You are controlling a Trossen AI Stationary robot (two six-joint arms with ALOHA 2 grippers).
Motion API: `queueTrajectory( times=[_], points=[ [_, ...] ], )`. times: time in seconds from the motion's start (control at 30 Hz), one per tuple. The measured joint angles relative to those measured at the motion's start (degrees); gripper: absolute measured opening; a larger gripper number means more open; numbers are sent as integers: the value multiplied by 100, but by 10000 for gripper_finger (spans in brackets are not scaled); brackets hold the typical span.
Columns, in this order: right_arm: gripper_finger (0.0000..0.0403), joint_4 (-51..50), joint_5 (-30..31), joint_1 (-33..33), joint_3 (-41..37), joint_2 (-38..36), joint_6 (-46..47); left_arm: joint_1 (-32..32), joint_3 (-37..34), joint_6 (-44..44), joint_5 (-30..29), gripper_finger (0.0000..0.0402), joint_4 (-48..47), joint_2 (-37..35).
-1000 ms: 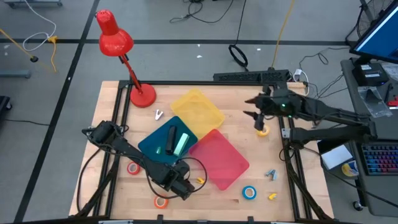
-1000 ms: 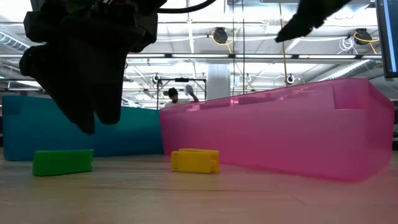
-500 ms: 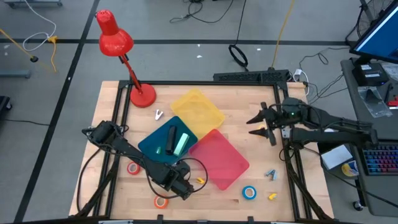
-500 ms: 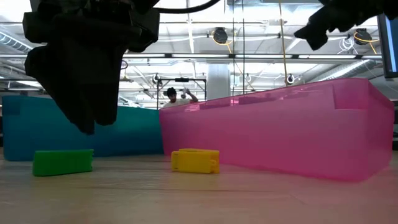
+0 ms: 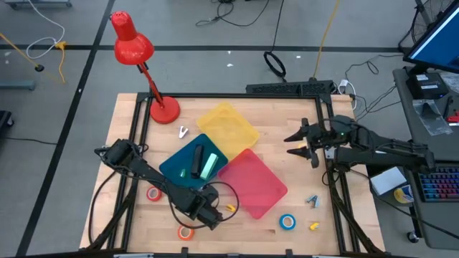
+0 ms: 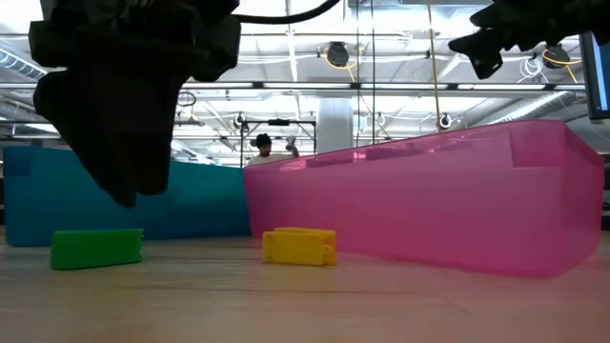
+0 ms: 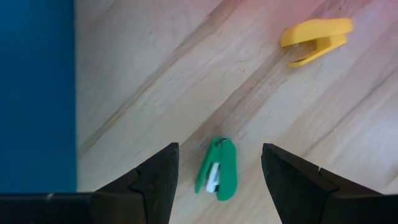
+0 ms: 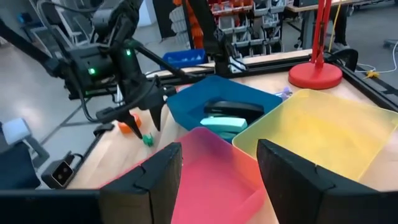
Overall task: Pick and place Stapler, Stapler remover, tape
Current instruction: Put the green stapler into the blue bin
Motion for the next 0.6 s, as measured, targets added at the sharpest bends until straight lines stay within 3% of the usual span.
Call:
queueTrajectory(
  times=[0.2,0.6],
  points=[
    [201,-2,-7,0,0,-39,155,60,-2,-280,291,227,-454,0],
    [201,-53,-11,0,0,-37,78,127,-2,-367,572,227,-76,0]
  ],
)
